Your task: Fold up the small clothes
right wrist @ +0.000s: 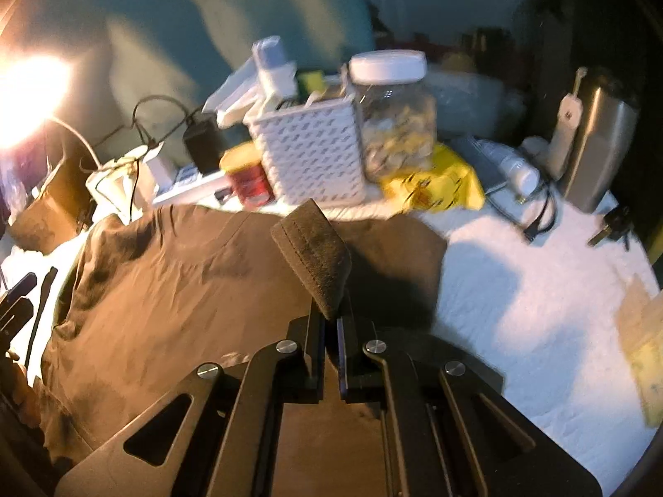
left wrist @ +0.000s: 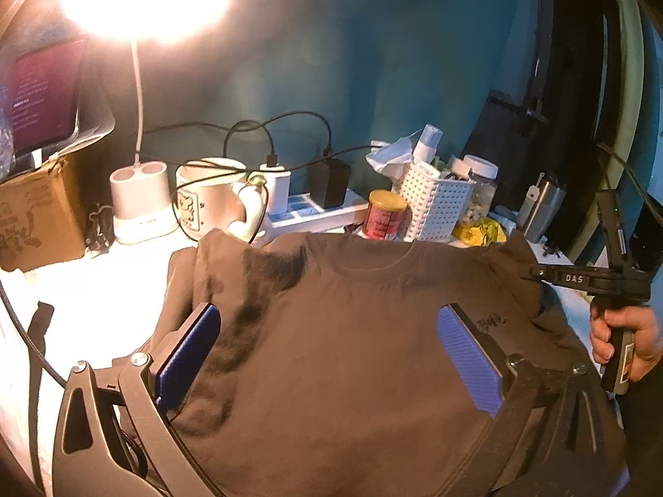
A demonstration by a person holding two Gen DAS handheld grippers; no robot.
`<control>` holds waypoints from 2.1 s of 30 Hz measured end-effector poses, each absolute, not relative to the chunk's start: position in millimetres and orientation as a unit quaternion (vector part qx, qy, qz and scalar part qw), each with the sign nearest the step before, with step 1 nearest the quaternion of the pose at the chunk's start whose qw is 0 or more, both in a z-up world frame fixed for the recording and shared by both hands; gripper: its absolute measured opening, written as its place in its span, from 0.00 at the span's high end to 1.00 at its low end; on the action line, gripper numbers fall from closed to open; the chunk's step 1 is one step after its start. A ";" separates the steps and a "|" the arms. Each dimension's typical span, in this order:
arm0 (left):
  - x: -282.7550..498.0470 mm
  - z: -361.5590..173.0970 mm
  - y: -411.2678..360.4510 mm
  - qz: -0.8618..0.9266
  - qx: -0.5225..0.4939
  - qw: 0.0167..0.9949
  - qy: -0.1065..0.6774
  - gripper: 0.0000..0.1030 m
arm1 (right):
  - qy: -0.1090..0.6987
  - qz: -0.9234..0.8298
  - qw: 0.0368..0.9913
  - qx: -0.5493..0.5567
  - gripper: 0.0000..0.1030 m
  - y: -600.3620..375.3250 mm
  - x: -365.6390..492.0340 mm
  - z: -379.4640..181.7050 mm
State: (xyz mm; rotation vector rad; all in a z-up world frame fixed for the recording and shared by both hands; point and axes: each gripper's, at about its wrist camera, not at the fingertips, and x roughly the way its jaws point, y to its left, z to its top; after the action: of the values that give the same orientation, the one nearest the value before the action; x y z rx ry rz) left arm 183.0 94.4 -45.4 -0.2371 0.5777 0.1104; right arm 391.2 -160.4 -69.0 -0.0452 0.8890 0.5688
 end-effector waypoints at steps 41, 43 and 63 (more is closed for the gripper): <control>168.9 -48.3 67.9 0.080 -0.085 0.939 0.324 0.00 | 0.507 0.355 0.785 0.012 0.40 -198.1 331.6 -91.6; 165.1 -50.6 73.3 0.083 -0.086 0.938 0.325 0.00 | 0.518 0.359 0.777 -0.004 0.41 -195.9 317.4 -97.7; 154.7 -61.1 194.2 0.102 -0.116 0.927 0.342 0.14 | 0.468 0.312 0.827 -0.016 0.40 -158.8 288.4 -61.0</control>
State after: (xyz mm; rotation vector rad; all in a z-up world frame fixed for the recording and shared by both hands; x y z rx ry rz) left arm 154.7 194.2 -61.1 -0.2388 0.7013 0.2097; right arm 288.4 -158.8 -61.0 -0.0338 0.9945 0.6630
